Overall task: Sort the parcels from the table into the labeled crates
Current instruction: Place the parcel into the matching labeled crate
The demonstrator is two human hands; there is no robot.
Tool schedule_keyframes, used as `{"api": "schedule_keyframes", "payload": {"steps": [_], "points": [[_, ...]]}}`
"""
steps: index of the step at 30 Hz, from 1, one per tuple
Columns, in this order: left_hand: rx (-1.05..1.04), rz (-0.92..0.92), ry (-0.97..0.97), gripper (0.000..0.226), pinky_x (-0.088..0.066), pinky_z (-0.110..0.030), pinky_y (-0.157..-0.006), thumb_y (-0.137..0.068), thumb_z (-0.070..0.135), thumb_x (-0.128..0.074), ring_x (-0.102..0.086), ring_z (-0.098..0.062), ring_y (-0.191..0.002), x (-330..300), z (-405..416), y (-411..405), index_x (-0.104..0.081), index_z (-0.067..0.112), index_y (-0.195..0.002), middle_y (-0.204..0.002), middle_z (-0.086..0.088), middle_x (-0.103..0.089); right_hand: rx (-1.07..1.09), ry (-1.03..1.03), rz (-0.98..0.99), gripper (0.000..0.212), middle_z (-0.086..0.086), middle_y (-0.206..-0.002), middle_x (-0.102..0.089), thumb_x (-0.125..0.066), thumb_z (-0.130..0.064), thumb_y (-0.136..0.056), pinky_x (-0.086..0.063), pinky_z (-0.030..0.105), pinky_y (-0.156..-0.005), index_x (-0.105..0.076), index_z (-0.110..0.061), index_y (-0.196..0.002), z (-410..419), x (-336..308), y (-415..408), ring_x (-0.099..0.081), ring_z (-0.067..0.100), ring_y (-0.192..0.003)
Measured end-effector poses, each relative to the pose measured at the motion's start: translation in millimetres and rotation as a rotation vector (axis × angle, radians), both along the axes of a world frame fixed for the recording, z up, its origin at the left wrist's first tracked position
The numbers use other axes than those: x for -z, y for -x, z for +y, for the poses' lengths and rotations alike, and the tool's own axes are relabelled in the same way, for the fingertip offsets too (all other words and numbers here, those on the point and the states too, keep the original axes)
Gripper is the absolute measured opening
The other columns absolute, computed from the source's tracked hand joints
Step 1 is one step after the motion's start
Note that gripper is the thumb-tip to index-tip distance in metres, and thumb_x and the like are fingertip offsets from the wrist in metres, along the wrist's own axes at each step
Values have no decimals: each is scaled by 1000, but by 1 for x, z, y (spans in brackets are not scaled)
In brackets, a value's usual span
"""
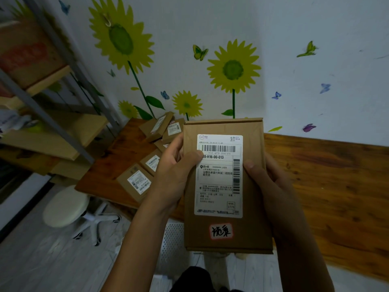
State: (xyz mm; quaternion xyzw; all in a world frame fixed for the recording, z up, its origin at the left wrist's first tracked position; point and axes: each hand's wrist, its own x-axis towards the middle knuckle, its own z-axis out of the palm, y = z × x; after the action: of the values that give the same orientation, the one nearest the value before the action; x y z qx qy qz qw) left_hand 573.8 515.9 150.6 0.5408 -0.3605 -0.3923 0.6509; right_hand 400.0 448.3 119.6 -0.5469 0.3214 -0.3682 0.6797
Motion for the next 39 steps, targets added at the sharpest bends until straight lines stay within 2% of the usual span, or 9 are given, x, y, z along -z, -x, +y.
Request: {"api": "schedule_keyframes", "payload": {"steps": [10, 17, 24, 27, 33, 39], "points": [[18, -6, 2, 42, -60, -30, -70, -79, 12, -59, -74, -22, -92, 5, 5, -2, -62, 29, -117, -105, -2, -76, 0, 5, 7, 50, -7, -102, -77, -55, -39, -86, -60, 26, -62, -56, -30, -135, 5, 0, 0, -76, 17, -89], [16, -1, -2, 44, -58, -27, -65, -77, 11, -58, -74, -18, -86, 7, 8, -3, -60, 25, -119, -100, 0, -77, -3, 4, -2, 48, -7, -101, -77, -55, -38, -86, -59, 24, -61, -57, -30, -133, 7, 1, -3, -76, 16, -88], [37, 4, -2, 46, -59, -29, -68, -76, 9, -57, -74, -18, -90, 9, 11, -4, -60, 29, -117, -102, 0, -77, 14, 7, -2, 46, -7, -102, -77, -55, -40, -85, -62, 30, -64, -57, -33, -130, 8, 2, -5, -76, 18, -90], [41, 11, -6, 49, -60, -32, -71, -75, 8, -57, -74, -22, -95, 10, 11, -5, -60, 28, -120, -108, -3, -76, 8, 0, -7, 44, -7, -102, -77, -55, -40, -85, -60, 26, -62, -58, -33, -129, 8, 2, -5, -76, 17, -89], [51, 28, -16, 63, -60, -36, -75, -69, 12, -69, -72, -28, -102, 13, 12, -6, -57, 25, -129, -115, -8, -73, -2, -1, -9, 43, -7, -102, -77, -54, -38, -87, -60, 26, -63, -59, -28, -129, 9, 2, -7, -76, 16, -89], [58, 31, -20, 61, -61, -38, -77, -75, 6, -58, -71, -28, -103, 16, 12, -7, -54, 26, -132, -115, -7, -73, -6, -1, -13, 44, -7, -102, -77, -54, -39, -86, -60, 26, -63, -58, -29, -129, 8, 3, -8, -76, 16, -89]]}}
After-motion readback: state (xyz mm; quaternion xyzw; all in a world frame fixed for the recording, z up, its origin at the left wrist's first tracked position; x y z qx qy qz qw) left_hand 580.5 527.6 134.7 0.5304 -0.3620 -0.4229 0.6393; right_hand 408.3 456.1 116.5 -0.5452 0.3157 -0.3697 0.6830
